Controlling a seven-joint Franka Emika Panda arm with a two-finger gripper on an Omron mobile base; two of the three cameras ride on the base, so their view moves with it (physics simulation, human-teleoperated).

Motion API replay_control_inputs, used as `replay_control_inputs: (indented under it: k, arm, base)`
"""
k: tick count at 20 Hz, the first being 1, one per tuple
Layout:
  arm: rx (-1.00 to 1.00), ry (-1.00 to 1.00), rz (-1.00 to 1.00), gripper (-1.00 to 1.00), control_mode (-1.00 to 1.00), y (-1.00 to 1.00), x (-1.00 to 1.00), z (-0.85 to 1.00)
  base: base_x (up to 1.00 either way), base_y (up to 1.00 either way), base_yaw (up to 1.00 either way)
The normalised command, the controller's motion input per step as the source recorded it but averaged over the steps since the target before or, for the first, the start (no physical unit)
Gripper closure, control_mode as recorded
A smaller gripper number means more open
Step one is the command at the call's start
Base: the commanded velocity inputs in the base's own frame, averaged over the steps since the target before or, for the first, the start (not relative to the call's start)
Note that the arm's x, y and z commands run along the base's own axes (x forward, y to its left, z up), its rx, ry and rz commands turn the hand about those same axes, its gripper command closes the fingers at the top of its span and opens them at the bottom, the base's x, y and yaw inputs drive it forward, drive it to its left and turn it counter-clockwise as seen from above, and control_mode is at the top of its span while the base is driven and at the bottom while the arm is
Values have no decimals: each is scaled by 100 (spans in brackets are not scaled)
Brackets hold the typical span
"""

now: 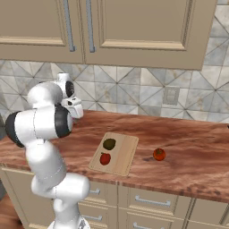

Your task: Place the avocado, onion, tomato, and bell pepper on the cutting board.

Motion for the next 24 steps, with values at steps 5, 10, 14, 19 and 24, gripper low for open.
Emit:
replay_control_inputs:
  k: [5, 10, 14, 19, 24]
  arm:
    - [0, -1, -6, 100, -100, -54, -100, 72]
    - [0, -5, -1, 100, -100, -39, -100, 76]
    - [0, -4, 0, 100, -100, -34, -100, 73]
    - [0, -5, 0, 100, -100, -40, -100, 73]
    - [-3, -5, 0, 100, -100, -46, -74, 16]
  base:
    - [0, 0, 0]
    - [0, 0, 0]
    - [0, 0, 0]
    - [0, 0, 0]
    - [0, 0, 0]
